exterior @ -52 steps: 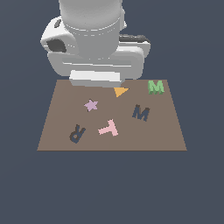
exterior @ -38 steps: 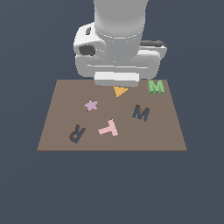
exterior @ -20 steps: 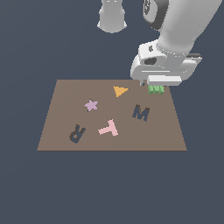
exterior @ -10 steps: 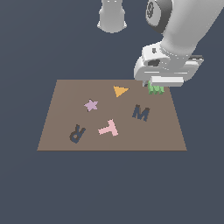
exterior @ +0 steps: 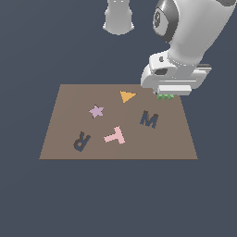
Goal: Insert a designated object into the corresponding slot on a board.
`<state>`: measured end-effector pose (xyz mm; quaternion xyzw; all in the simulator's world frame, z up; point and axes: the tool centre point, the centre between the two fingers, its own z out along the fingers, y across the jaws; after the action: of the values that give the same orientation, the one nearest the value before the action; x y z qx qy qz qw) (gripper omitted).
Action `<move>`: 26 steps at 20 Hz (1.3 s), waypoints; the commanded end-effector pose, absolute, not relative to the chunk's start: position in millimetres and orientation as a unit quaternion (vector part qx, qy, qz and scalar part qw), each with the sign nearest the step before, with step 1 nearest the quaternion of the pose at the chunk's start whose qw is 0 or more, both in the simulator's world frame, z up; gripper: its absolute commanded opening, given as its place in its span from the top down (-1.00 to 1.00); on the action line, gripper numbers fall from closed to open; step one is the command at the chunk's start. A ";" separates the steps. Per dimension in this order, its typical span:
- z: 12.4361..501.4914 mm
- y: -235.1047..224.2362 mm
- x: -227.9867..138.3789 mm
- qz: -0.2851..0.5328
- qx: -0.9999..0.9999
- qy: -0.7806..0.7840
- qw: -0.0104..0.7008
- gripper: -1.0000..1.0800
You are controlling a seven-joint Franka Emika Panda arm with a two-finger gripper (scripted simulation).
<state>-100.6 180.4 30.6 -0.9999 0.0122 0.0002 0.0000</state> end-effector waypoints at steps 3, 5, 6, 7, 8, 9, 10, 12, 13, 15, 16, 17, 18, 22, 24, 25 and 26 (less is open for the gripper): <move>29.9 180.3 -100.3 0.000 -1.000 0.012 0.000 1.00; 29.9 180.3 -100.3 0.000 -1.000 0.012 0.000 1.00; 29.9 180.3 -100.3 0.000 -1.000 0.012 0.000 1.00; 29.9 180.3 -100.3 0.000 -1.000 0.012 0.000 1.00; 29.9 180.3 -100.3 0.000 -1.000 0.012 0.000 1.00; 30.6 180.7 -100.5 0.000 -1.000 0.012 0.000 1.00; 30.6 180.7 -100.6 0.000 -1.000 0.012 0.000 1.00; 30.7 180.3 -99.6 0.000 -1.000 0.013 0.000 1.00; 30.8 179.8 -98.4 0.000 -1.000 0.015 0.000 1.00; 31.2 178.3 -94.5 0.000 -1.000 0.021 0.000 1.00; 31.4 177.2 -91.8 0.000 -1.000 0.024 0.000 1.00; 31.7 175.9 -88.7 0.000 -1.000 0.029 0.000 1.00; 32.0 174.4 -85.1 0.000 -0.999 0.034 0.000 1.00; 33.7 165.5 -66.1 0.000 -0.998 0.061 0.000 1.00; 34.8 159.1 -54.1 0.000 -0.997 0.078 0.001 1.00; 35.4 155.4 -47.5 0.000 -0.996 0.088 0.001 1.00; 36.1 151.2 -40.5 0.000 -0.995 0.099 0.001 1.00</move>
<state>-50.7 157.4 34.9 -0.9965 0.0837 0.0004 0.0005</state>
